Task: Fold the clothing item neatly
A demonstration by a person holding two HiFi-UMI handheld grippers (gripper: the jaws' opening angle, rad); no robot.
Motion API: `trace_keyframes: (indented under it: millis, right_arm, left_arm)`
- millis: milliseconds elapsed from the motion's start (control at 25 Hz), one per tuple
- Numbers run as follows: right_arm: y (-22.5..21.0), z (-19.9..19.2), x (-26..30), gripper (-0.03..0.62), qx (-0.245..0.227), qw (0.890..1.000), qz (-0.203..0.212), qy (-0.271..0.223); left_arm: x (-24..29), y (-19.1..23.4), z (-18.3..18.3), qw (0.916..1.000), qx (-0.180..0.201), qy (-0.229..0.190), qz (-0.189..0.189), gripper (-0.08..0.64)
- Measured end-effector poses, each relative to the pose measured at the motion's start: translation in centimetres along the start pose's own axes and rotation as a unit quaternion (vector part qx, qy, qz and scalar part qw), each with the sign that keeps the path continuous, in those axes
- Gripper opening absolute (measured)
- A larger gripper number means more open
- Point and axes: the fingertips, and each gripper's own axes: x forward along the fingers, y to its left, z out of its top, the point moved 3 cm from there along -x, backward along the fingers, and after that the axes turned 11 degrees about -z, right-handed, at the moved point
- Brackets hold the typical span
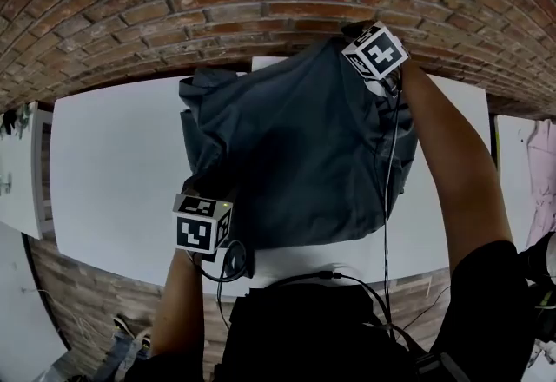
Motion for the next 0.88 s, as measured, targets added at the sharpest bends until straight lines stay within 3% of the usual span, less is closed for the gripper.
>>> trace_keyframes:
  millis: [80, 240, 320, 480, 600, 680, 800, 880]
  right_arm:
    - [-0.5, -0.2, -2.5, 0.149, 0.025, 0.999, 0.008, -0.03]
    - [1.6, -4.0, -11.0, 0.156, 0.027, 0.997, 0.06, -0.05]
    - [3.1, -7.9, -15.3, 0.156, 0.053, 0.995, 0.07, -0.036]
    - [6.1, -17.0, -20.2, 0.156, 0.205, 0.978, 0.042, 0.017]
    - [9.4, -21.6, -20.4, 0.155, 0.227, 0.971, 0.027, 0.075]
    - [10.9, -21.9, -19.9, 0.155, 0.24, 0.967, 0.03, 0.076]
    - [12.2, -21.1, -19.4, 0.155, 0.29, 0.954, 0.054, 0.053]
    - [12.5, -21.3, -19.3, 0.153, 0.295, 0.952, 0.054, 0.058]
  left_arm:
    - [-0.3, 1.4, -0.5, 0.9997, -0.014, 0.003, 0.022, 0.209]
    - [-1.3, 3.3, -2.0, 0.9978, -0.053, 0.001, 0.04, 0.209]
    - [-1.2, 3.8, -2.9, 0.9965, -0.078, 0.003, 0.029, 0.209]
    - [-0.4, 4.5, -4.4, 0.994, -0.104, 0.024, 0.023, 0.198]
    - [-0.2, 4.5, -4.8, 0.9934, -0.102, 0.04, 0.034, 0.066]
    - [-0.2, 4.3, -4.7, 0.9938, -0.096, 0.046, 0.034, 0.02]
    - [-0.7, 4.2, -4.8, 0.9936, -0.097, 0.05, 0.029, 0.012]
    - [-1.2, 4.4, -5.0, 0.9926, -0.109, 0.047, 0.024, 0.012]
